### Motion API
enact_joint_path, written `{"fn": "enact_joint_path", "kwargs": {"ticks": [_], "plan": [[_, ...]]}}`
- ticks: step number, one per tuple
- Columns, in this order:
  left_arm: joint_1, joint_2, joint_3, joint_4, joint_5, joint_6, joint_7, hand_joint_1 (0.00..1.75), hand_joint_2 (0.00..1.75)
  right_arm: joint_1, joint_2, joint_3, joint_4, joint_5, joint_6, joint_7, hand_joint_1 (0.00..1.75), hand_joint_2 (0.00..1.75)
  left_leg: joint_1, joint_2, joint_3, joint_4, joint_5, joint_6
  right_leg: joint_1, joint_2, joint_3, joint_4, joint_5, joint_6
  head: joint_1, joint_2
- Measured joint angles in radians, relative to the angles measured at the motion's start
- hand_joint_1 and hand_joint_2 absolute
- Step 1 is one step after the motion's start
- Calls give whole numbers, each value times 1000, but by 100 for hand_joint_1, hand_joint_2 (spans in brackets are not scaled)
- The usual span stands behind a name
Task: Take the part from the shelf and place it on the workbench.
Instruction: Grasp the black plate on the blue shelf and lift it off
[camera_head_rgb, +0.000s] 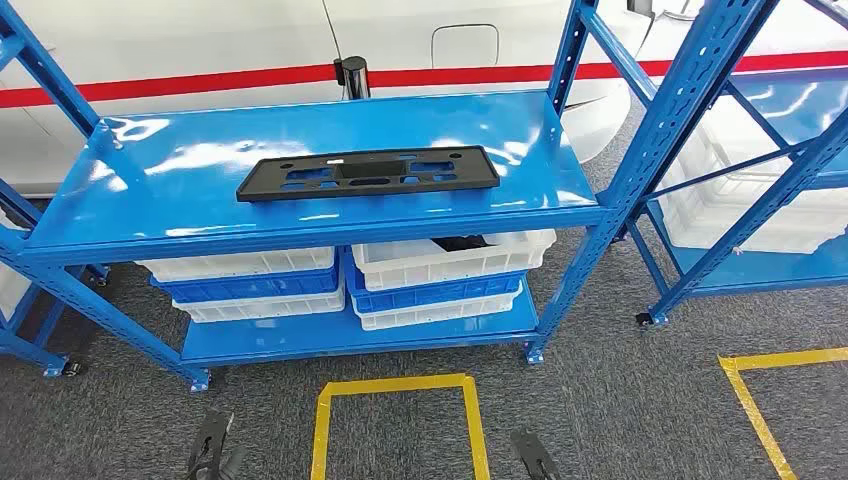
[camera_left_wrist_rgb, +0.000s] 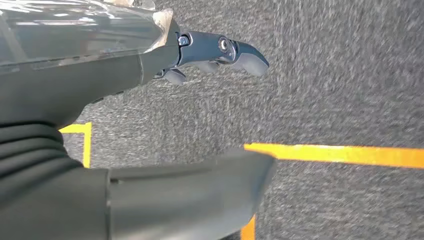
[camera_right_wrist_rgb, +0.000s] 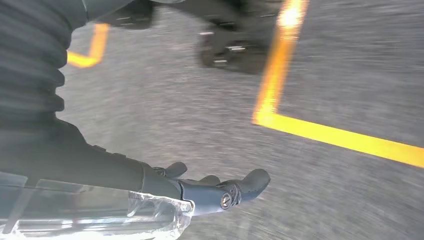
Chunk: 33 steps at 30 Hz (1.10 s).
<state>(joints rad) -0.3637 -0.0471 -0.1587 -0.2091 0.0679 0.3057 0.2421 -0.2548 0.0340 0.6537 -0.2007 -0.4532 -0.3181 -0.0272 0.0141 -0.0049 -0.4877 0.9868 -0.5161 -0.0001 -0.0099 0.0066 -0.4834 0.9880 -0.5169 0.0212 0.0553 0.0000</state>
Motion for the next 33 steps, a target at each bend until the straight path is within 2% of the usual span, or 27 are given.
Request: {"fn": "enact_joint_path", "kwargs": {"ticks": [6,14,24,33], "plan": [[0,-5,3,3,8,22,-28,0,0,-60,-1,-89,-1,-76,35,-137,0,175,0,0,0,0,0,0,0,0,0,0,1,-2,0,0],[0,-12,30,8,42,8,-78,0,0,-116,1,-245,-42,-189,215,-274,0,175,0,0,-1,0,1,1,0,0,0,0,1,-2,0,0],[16,-15,76,10,86,-35,-158,0,0,-156,14,-432,-153,-291,473,-387,0,175,0,0,-1,0,1,0,0,0,0,1,1,-2,0,0],[112,10,86,10,87,-89,-339,0,0,-137,29,-542,-355,-235,564,-425,0,175,0,0,-3,0,1,0,0,0,-2,1,1,-2,0,0]]}}
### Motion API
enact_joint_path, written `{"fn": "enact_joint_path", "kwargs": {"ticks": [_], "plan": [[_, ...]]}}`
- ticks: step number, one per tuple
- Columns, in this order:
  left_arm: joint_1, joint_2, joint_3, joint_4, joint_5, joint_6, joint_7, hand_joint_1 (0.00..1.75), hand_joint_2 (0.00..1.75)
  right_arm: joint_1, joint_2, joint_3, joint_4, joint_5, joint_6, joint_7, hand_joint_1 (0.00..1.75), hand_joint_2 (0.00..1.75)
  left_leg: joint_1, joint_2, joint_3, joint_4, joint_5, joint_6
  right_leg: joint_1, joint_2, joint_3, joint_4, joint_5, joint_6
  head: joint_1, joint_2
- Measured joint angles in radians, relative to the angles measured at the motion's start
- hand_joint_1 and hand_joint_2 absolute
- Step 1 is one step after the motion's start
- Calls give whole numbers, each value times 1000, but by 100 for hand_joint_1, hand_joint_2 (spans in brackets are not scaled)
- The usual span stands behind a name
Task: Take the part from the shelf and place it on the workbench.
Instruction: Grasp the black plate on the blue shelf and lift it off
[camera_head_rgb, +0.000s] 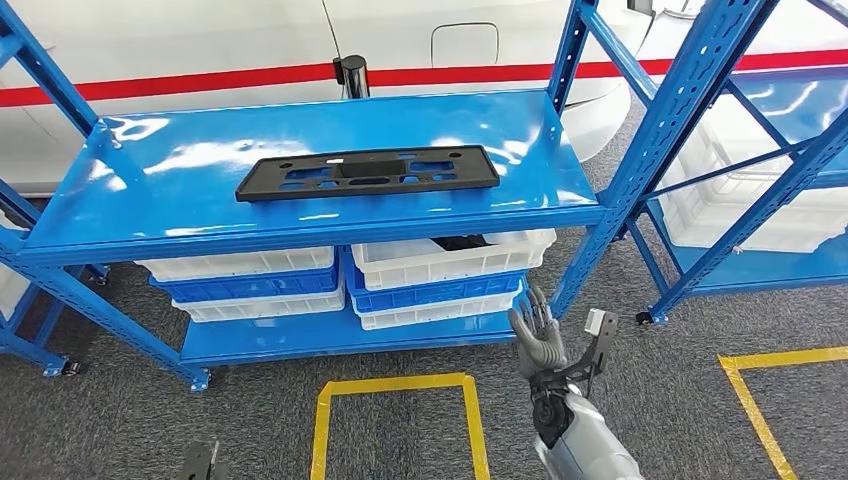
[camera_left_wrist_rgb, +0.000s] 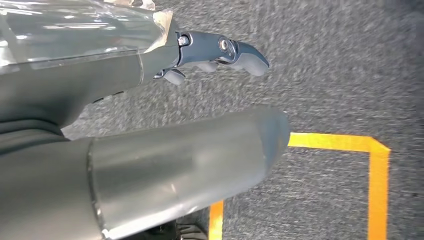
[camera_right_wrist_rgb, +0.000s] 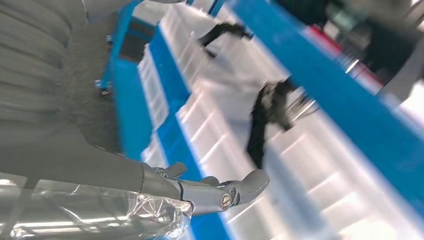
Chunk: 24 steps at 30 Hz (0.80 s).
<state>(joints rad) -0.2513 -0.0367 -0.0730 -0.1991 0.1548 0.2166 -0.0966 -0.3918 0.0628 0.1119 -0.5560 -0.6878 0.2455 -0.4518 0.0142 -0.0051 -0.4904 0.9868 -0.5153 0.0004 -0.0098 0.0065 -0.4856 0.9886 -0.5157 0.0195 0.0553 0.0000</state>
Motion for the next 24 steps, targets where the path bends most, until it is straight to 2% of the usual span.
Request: {"fn": "enact_joint_path", "kwargs": {"ticks": [12,18,24], "plan": [[95,46,15,0,-27,-77,-198,0,0,29,22,-7,-283,284,-22,-71,0,175,0,0,0,0,1,-1,0,0,0,0,0,0,0,0],[119,50,19,0,-29,-104,-260,0,0,30,28,40,-369,464,-104,-93,0,175,0,0,0,0,1,-1,0,0,0,0,0,0,0,0],[135,50,20,0,-30,-117,-287,0,0,29,36,108,-405,651,-214,-92,0,175,0,0,0,0,1,-1,0,0,0,0,0,0,0,0]]}}
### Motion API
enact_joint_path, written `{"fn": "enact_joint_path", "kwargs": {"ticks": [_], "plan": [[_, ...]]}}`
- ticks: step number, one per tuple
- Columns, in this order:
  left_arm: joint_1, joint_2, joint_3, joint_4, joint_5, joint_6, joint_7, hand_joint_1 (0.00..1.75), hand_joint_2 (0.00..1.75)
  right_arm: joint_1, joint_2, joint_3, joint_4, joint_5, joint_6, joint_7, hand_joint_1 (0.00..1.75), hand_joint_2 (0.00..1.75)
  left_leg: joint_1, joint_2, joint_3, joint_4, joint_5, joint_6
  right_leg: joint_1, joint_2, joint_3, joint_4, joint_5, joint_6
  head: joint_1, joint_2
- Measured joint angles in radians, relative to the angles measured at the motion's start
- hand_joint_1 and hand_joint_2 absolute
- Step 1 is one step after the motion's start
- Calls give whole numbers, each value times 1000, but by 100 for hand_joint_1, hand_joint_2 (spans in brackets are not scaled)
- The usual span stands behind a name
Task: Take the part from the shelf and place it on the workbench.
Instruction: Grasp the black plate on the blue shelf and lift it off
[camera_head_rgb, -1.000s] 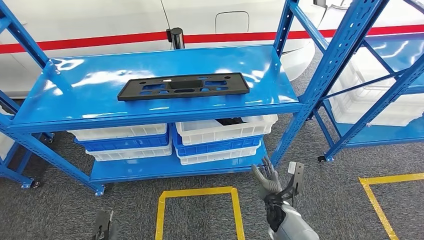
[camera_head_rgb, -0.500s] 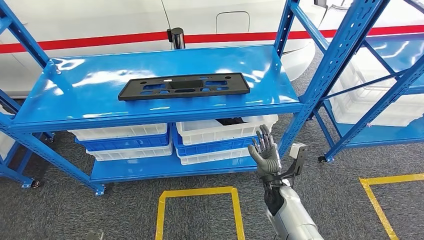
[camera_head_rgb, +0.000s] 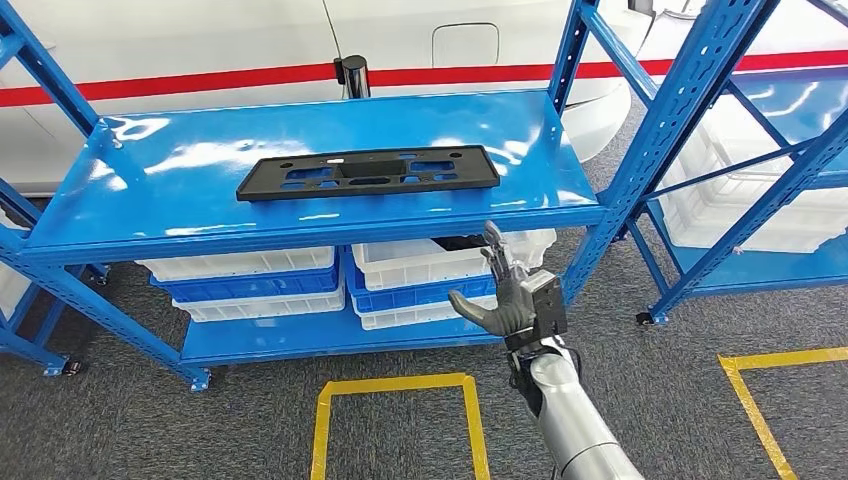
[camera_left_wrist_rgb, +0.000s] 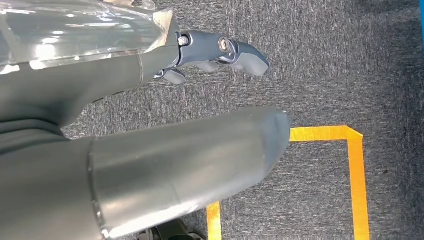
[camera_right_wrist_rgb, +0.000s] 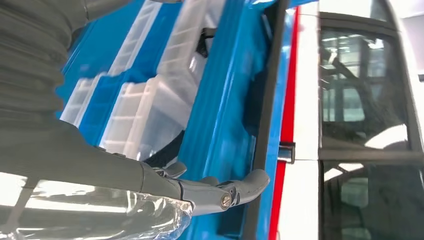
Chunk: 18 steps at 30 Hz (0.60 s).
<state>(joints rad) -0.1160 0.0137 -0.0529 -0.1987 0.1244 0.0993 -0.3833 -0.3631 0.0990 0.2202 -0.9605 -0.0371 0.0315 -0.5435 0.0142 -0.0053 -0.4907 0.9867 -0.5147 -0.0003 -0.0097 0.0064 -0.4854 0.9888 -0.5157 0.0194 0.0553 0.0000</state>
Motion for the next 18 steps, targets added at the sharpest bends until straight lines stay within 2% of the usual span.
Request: {"fn": "enact_joint_path", "kwargs": {"ticks": [7,18], "plan": [[12,0,4,1,-8,-4,-6,0,0,-5,11,84,-13,220,-130,23,0,175,0,0,0,0,0,0,0,0,0,0,0,0,0,0],[21,0,9,6,-15,-13,-6,0,0,-27,27,221,-11,576,-318,108,0,175,0,0,0,0,0,0,0,0,0,0,0,0,0,0]]}}
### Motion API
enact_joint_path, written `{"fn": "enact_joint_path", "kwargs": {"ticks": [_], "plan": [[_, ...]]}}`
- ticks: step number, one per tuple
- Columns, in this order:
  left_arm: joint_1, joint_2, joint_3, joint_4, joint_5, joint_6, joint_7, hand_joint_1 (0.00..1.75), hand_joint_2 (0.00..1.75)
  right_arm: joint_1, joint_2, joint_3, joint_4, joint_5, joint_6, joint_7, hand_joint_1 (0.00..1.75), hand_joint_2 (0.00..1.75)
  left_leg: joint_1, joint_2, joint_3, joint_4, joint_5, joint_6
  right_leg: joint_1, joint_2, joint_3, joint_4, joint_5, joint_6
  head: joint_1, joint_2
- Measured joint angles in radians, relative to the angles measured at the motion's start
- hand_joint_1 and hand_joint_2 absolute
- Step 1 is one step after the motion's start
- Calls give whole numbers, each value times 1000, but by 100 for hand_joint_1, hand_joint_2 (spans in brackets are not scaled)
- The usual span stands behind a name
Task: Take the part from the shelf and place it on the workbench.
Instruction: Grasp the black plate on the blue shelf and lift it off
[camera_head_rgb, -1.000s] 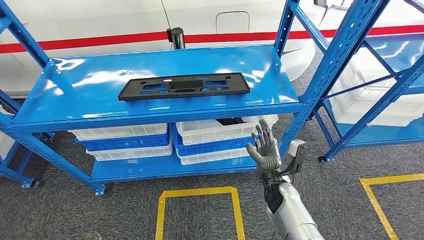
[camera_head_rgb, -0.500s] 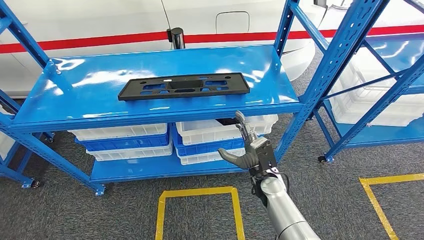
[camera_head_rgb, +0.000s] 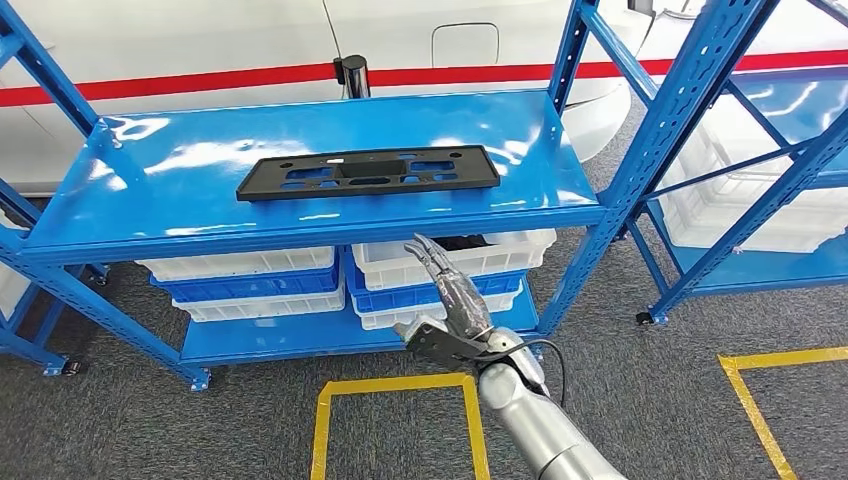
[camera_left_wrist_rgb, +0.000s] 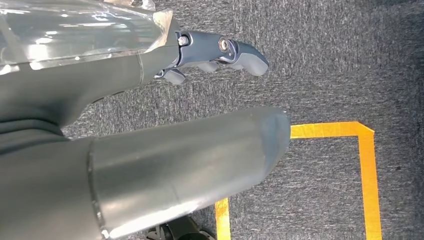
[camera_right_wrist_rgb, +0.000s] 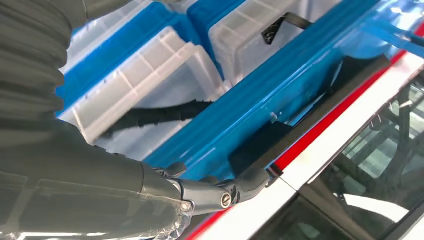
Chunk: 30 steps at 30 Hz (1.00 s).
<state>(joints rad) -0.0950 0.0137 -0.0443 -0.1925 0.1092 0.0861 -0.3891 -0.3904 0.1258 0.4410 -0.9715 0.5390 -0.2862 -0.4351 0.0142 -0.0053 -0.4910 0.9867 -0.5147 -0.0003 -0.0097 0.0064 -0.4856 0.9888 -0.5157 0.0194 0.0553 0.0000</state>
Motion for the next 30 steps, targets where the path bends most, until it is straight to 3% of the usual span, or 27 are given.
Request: {"fn": "enact_joint_path", "kwargs": {"ticks": [16,18,21,23,26,27,28,30], "plan": [[22,-1,14,3,-4,-3,9,0,0,-26,21,186,3,535,-248,140,0,175,-1,0,-2,3,-1,1,-4,0,0,-1,1,2,0,0],[25,-2,15,4,-4,2,18,0,0,-27,28,208,-6,599,-276,150,0,175,-2,-1,-5,7,-1,3,-9,0,-1,-3,3,5,-2,0],[29,-6,15,4,-4,16,34,0,0,-28,44,231,-28,697,-322,157,0,175,0,0,-2,-10,3,21,-6,0,-7,15,15,22,-4,0],[31,-12,15,4,-5,27,45,0,0,-30,56,238,-46,757,-355,151,0,175,6,0,12,-28,9,33,-6,-1,-36,67,-1,29,-5,0],[37,-22,16,4,-12,42,58,0,0,-33,68,243,-61,811,-395,130,0,175,12,0,17,-33,11,34,-9,-1,-148,242,-60,24,-5,0],[40,-25,16,4,-15,44,60,0,0,-33,69,243,-63,815,-400,125,0,175,14,0,18,-33,9,31,-12,-1,-179,282,-65,28,-5,0],[43,-28,16,5,-18,45,61,0,0,-33,68,243,-65,813,-402,120,0,175,17,-1,22,-32,6,25,-16,-1,-194,286,-53,36,-6,0],[47,-34,16,5,-21,46,61,0,0,-33,68,242,-73,802,-402,105,0,175,29,-4,37,-30,-6,8,-29,-3,-168,181,20,69,-5,0]]}}
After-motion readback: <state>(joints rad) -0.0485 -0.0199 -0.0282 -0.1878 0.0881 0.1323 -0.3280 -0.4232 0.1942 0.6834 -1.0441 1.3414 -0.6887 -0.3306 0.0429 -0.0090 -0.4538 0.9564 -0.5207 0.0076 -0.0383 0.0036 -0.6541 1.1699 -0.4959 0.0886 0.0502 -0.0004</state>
